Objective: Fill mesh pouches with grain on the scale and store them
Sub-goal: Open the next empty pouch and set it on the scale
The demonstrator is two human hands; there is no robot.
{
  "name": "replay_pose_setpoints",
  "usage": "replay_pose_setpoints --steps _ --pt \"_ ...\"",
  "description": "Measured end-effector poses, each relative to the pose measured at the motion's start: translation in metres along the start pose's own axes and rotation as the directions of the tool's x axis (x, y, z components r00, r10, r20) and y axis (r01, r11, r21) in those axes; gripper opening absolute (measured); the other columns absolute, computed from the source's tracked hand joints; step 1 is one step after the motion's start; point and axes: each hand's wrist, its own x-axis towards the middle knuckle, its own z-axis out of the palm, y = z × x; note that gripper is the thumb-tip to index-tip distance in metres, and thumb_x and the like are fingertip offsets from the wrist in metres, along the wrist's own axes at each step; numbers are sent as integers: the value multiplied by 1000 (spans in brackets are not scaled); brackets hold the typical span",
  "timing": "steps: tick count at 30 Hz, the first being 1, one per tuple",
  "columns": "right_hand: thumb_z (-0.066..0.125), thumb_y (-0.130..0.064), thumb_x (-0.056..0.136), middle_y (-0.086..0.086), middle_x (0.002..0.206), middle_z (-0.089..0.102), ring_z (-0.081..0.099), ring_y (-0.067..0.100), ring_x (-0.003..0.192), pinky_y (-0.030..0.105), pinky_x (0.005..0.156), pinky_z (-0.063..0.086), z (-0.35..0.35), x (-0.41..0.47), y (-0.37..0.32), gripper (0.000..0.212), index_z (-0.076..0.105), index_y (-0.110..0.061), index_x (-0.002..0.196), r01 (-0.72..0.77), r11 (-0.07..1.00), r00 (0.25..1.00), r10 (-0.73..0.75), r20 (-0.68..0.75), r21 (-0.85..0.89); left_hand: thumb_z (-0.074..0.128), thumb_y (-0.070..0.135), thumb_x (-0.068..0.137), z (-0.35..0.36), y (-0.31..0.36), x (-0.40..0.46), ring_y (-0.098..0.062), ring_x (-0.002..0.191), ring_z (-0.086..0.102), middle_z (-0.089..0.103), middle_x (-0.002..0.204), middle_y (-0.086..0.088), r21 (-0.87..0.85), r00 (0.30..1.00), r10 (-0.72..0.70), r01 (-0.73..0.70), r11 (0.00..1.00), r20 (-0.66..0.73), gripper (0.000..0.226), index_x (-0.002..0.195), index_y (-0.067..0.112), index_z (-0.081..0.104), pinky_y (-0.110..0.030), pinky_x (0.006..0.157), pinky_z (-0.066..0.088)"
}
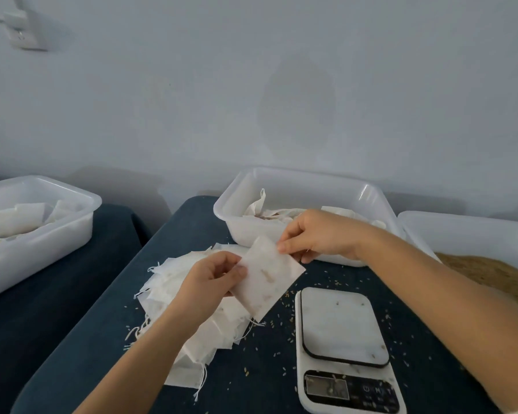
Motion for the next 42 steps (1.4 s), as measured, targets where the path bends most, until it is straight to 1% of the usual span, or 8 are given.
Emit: replay_pose_setpoints --steps 7,10,14,22,26,31,37,42 --pt "69 -3 84 -5 79 74 71 7 76 16 64 53 -7 -35 33 26 65 -25 97 -48 991 999 45 20 128 59 10 91 43 0 -1 -15 73 64 69 88 -12 -5 990 -34 35 999 139 9 88 13 67 -28 68 57" --pt "72 -3 81 -3 82 75 71 8 78 14 63 52 -10 -48 46 25 67 -24 95 -76 977 996 82 -22 199 63 18 89 60 -4 -1 -10 74 63 69 89 -2 79 987 -31 19 997 158 6 90 22 66 -29 72 53" --pt "75 -2 77 0 84 74 69 6 76 15 64 52 -11 -62 62 24 69 -17 95 -115 947 985 148 -91 299 70 34 81 85 -3 -4 7 91 55 55 105 22 322 986 155 -168 932 67 29 102 39 50 -8 72 43" --pt "80 -16 74 -5 80 69 64 4 75 17 63 50 2 -83 82 24 68 -13 95 -98 904 956 201 -212 415 77 51 63 129 9 -16 9 125 30 17 136 39 319 760 465 -627 711 455 81 123 63 25 -7 100 29" --pt "81 -16 73 -6 75 67 64 4 73 17 61 50 0 -93 90 17 67 -18 82 -86 915 954 190 -232 395 79 41 68 140 8 -16 7 112 43 36 129 26 309 744 508 -653 691 434 56 107 49 40 -10 91 38" --pt "82 -8 71 -11 67 68 65 0 65 15 59 50 -6 -104 94 22 65 -16 83 -68 931 967 151 -206 360 71 60 65 138 18 -15 5 105 46 39 120 27 401 729 457 -671 623 510 44 99 52 45 -9 87 38" --pt "74 -3 79 5 87 70 70 14 80 23 67 56 -11 -106 93 21 65 -12 95 -56 931 969 138 -205 362 56 76 64 131 25 -7 -3 91 49 49 107 17 584 733 357 -678 446 579 71 120 33 54 -20 77 44" --pt "71 -5 80 5 91 70 64 5 72 16 63 51 -7 -103 88 23 63 -21 93 -78 987 975 105 -195 141 49 80 65 128 30 -4 -8 82 45 45 96 14 636 730 275 -681 362 625 63 105 32 57 -25 71 43"
